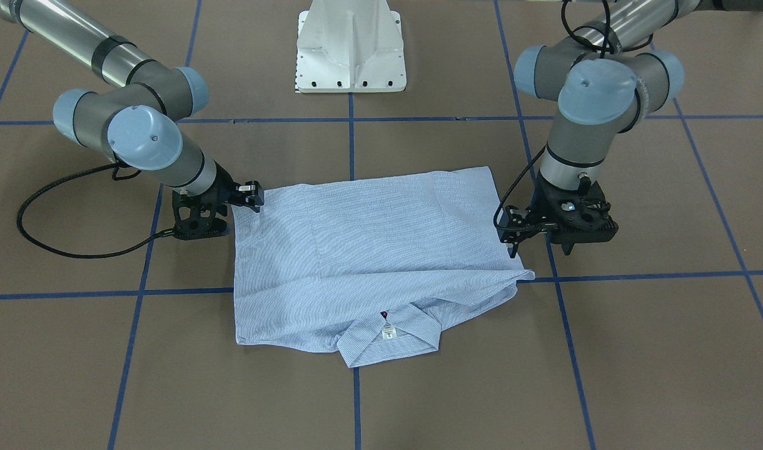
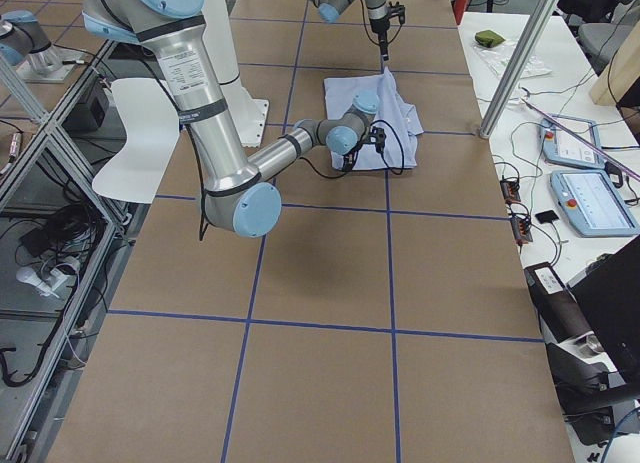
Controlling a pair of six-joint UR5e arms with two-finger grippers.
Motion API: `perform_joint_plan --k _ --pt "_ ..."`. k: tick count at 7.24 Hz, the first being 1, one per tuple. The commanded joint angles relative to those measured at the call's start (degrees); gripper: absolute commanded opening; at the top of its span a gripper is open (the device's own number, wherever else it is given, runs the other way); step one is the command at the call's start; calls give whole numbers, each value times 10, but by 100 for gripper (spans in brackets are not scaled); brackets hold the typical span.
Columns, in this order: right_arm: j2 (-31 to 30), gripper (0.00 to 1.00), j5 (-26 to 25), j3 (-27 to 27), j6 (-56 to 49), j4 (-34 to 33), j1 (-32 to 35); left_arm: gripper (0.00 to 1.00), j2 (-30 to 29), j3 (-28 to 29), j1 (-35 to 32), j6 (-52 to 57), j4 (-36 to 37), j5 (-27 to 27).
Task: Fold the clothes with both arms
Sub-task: 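Grasp the side edge of the folded shirt with the right gripper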
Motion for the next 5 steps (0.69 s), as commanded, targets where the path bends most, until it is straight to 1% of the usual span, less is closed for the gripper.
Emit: perform_joint_plan --k 1,2,3,4,5 --pt "-1 63 -2 0 0 0 -6 100 0 0 0 0 0 0" --pt "1 53 -4 0 0 0 -11 100 0 0 -1 0 0 1" --pt "1 28 -4 0 0 0 -12 100 -1 0 -1 0 0 1" --pt "2 0 -3 1 0 0 -12 100 -1 0 -3 0 0 1" --pt "2 0 0 1 -1 -2 -11 100 -2 0 -4 0 0 2"
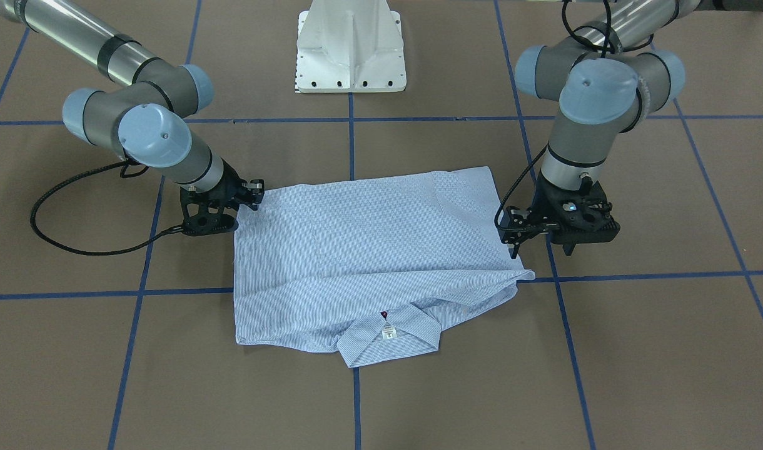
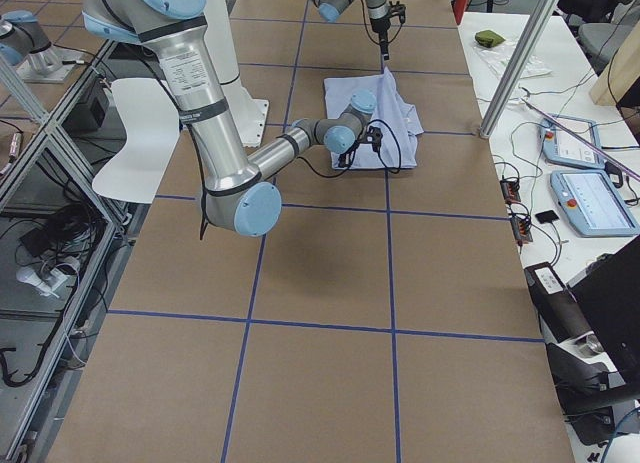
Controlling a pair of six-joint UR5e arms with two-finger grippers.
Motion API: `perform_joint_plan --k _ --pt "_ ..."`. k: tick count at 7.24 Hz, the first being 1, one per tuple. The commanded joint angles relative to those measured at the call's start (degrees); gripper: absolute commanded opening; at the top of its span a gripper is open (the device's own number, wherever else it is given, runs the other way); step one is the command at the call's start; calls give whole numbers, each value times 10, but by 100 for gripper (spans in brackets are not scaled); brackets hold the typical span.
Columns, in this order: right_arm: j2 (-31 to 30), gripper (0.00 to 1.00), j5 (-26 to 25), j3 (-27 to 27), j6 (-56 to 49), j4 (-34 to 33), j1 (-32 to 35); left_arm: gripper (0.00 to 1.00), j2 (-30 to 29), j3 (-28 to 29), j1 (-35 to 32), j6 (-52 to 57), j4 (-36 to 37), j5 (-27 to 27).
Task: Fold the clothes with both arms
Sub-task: 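Grasp the side edge of the folded shirt with the right gripper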
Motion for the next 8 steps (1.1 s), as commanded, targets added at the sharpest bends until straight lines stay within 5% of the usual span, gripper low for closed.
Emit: perform_joint_plan --k 1,4,8 --pt "-2 0 5 8 -1 -7 1 100 -2 0 -2 -1 -1 2" --pt "-88 0 19 117 -1 -10 5 100 -3 0 -7 0 0 2" --pt "-227 0 37 301 30 -101 -13 100 -5 -4 -6 0 0 4"
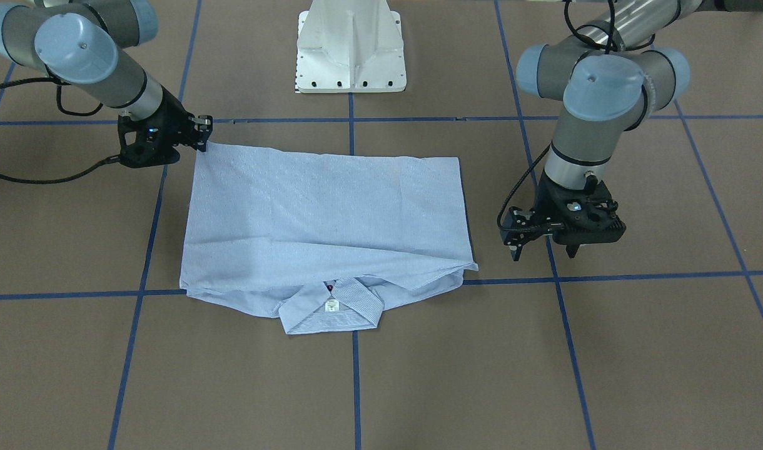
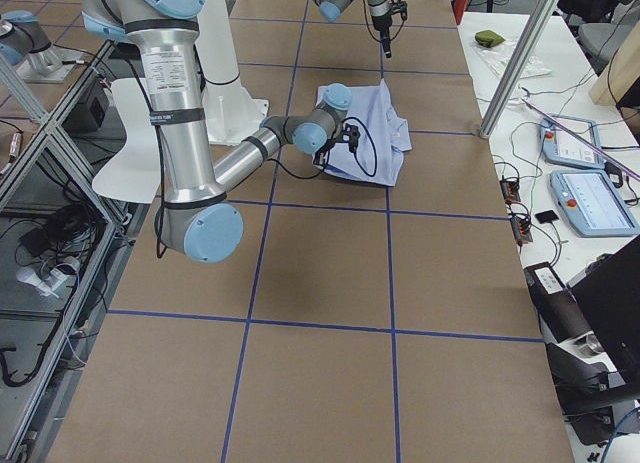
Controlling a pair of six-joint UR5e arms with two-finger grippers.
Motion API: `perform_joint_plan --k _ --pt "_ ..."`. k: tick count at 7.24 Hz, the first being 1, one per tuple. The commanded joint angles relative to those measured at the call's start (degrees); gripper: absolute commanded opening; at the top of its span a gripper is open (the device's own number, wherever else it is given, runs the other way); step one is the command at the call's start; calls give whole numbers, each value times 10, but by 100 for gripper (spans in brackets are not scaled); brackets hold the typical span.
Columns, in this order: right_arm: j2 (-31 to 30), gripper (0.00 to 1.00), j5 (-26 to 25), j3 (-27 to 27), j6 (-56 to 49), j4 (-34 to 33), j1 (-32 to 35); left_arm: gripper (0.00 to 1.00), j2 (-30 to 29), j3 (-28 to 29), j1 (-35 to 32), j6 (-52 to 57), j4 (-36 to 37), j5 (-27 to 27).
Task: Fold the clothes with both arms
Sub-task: 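Drag the folded shirt toward the robot with the right gripper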
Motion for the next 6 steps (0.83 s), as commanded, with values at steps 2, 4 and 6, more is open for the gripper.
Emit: perform_joint_plan --k 2,4,6 --pt "-118 0 31 118 71 -16 -67 100 -3 -1 1 1 -1 12" --pt "-171 0 89 165 113 -13 -119 100 -3 -1 1 1 -1 14" --pt "-170 0 87 189 147 -12 -190 100 -3 -5 1 1 -1 14"
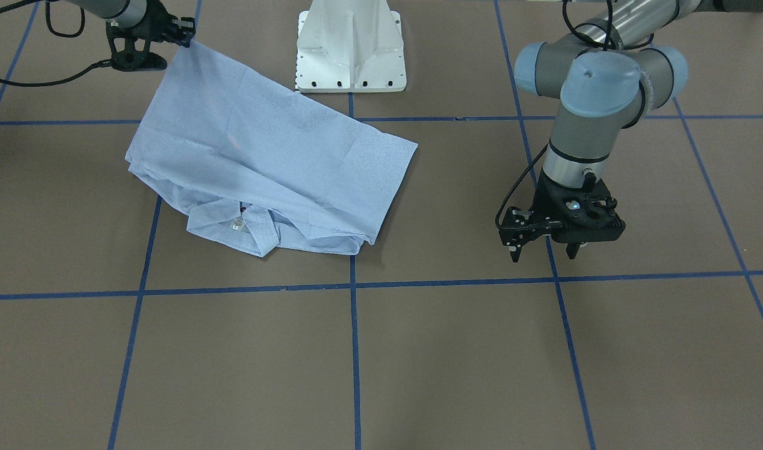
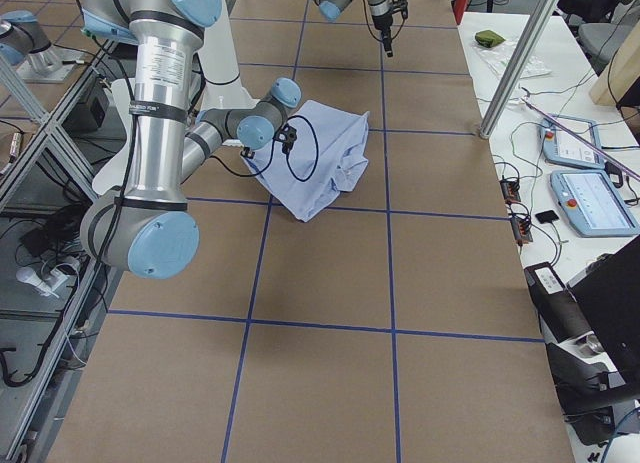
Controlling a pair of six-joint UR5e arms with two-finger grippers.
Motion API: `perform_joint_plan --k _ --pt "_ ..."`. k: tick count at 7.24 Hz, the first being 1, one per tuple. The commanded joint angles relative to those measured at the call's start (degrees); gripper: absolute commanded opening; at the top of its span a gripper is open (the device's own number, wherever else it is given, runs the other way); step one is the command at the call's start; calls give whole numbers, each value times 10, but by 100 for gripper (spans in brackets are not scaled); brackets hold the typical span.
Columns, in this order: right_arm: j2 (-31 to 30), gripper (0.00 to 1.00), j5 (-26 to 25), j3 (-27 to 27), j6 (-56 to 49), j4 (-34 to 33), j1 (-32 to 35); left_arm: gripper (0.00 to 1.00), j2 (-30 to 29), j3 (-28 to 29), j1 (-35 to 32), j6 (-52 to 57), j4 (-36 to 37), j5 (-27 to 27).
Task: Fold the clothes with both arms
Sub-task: 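Drag the folded shirt toward the robot with the right gripper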
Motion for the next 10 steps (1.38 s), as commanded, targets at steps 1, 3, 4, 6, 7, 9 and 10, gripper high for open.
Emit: perform_joint_plan --k 1,3,4,6,7,9,10 --pt "-5 0 2 20 23 1 -54 100 -1 -3 0 0 0 8" --pt "-5 78 2 13 66 -1 -54 100 -1 -6 3 0 0 13" --pt "-2 100 2 9 68 -1 -20 100 0 -20 11 -1 0 13" --pt "74 100 0 -28 67 3 70 100 11 -74 59 -38 1 9" --pt "103 100 0 -47 59 4 118 100 19 -105 97 -89 1 9" --pt "138 100 -5 -55 -1 3 198 100 25 -143 165 -197 -6 8" --pt "153 100 -5 -54 -5 3 227 100 24 -154 209 -262 -13 9"
